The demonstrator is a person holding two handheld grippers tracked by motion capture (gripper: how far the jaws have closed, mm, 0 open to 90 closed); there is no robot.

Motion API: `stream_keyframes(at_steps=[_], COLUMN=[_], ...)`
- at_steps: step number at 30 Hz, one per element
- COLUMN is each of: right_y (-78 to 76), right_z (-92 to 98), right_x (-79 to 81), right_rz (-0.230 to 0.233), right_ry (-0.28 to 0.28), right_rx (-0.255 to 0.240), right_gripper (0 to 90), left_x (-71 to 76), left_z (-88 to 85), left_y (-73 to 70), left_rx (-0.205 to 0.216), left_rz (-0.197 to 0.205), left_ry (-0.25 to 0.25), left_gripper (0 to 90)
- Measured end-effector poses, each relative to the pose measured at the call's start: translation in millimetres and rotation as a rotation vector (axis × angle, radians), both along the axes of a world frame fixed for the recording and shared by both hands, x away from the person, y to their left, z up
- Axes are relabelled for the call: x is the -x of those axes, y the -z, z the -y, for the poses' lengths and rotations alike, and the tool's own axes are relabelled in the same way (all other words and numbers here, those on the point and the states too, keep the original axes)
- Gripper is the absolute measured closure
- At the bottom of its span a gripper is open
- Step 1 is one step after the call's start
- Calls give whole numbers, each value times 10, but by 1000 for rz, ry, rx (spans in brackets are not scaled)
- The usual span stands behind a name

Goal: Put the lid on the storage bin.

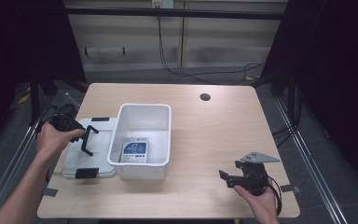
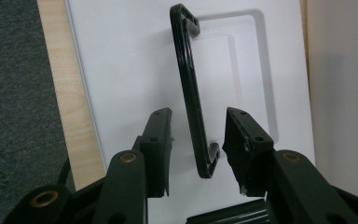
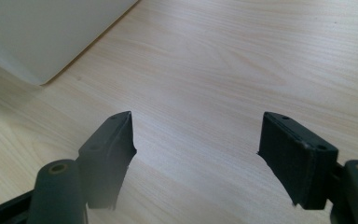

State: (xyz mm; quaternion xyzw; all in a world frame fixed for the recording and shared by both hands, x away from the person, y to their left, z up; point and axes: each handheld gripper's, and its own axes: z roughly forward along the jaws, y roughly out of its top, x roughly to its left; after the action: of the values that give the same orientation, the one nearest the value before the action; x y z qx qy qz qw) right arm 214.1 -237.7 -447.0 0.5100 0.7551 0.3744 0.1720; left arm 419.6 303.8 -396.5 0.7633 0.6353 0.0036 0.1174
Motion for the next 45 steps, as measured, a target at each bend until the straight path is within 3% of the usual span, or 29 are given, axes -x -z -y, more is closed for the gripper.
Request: stream_keyframes(at_steps=[7, 9, 10, 13, 17, 27, 37, 45], right_y=[5, 6, 7, 9, 11, 26, 41, 34], right_z=[-7, -8, -9, -12, -13, -22, -22, -16], right_x=[-2, -3, -2, -1, -3, -8, -15, -14], right_rz=[-7, -5, -4, -11, -15, -30, -45, -38], right_ry=[-9, -13, -15, -15, -16, -19, -16, -13], right_rx=[1, -1, 2, 4, 5, 12, 24, 18], right_gripper=[261, 261, 261, 261, 261, 262, 265, 265], left_x=[-120, -125, -146, -159, -183, -198, -206, -210], left_z=[90, 99, 122, 162, 157, 156, 182, 271], left_y=[129, 146, 180, 197, 205, 207, 213, 186], left_rx=[-21, -23, -23, -54, -56, -45, -38, -58], left_rz=[-52, -52, -75, -72, -61, -87, -87, -89], left_ry=[-4, -20, -10, -15, -40, -48, -62, -54], left_gripper=[649, 656, 657, 674, 701, 791, 818, 835])
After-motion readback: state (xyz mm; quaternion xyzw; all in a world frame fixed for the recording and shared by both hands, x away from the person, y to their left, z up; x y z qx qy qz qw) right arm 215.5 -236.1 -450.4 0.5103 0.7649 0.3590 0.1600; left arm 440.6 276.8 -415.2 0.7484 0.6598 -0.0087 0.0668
